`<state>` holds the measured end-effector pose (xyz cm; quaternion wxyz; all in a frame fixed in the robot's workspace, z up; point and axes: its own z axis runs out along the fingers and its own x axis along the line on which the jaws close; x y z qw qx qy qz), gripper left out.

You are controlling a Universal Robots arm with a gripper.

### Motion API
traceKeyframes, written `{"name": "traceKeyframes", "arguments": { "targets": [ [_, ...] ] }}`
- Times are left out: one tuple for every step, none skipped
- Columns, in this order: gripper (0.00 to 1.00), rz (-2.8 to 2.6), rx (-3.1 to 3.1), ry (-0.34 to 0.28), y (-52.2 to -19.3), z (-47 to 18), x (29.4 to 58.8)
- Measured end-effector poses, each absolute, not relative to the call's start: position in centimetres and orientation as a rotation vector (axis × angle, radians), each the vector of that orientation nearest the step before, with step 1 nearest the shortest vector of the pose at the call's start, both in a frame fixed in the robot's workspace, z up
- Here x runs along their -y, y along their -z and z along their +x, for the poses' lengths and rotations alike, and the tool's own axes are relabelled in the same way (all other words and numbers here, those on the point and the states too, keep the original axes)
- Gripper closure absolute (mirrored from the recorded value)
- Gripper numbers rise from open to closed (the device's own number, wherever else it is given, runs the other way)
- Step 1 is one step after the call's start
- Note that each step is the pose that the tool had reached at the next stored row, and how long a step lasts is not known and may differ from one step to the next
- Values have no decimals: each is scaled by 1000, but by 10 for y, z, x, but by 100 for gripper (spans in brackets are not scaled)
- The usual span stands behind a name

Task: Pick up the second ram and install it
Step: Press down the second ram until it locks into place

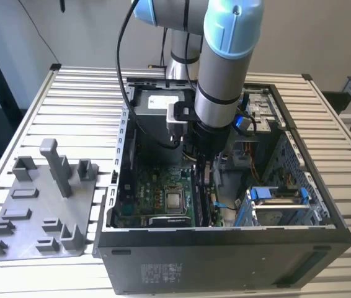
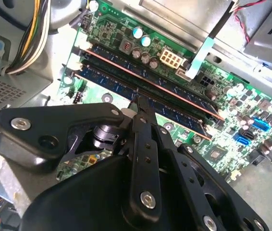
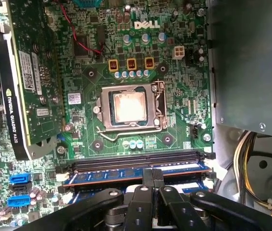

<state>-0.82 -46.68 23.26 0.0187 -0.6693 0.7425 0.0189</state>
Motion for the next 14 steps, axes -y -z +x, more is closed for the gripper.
{"name": "traceKeyframes", "arguments": {
  "targets": [
    [89,-2079,-2305,-59,-233,-8,467],
    [89,-2078,-2306,-59,-233,-8,467],
    [89,-2078,-2306,-59,-233,-8,467],
    [89,-2078,-2306,-59,-232,-8,467],
    [89,-2078,-2305,-59,-231,-8,467],
    [89,-2078,-2306,-59,-230,-8,467],
    [89,-2078,-2305,-59,-228,-8,467],
    [89,-2078,-2305,-59,-226,-8,467],
    [89,-2079,-2306,-59,-224,-8,467],
    [89,-2079,-2306,-58,-223,-8,467],
    [89,-2079,-2307,-58,-221,-8,467],
    [89,-2079,-2307,-58,-220,-8,467],
    [89,-2079,-2306,-58,-219,-8,467],
    [89,-2079,-2306,-59,-219,-8,467]
  ]
}}
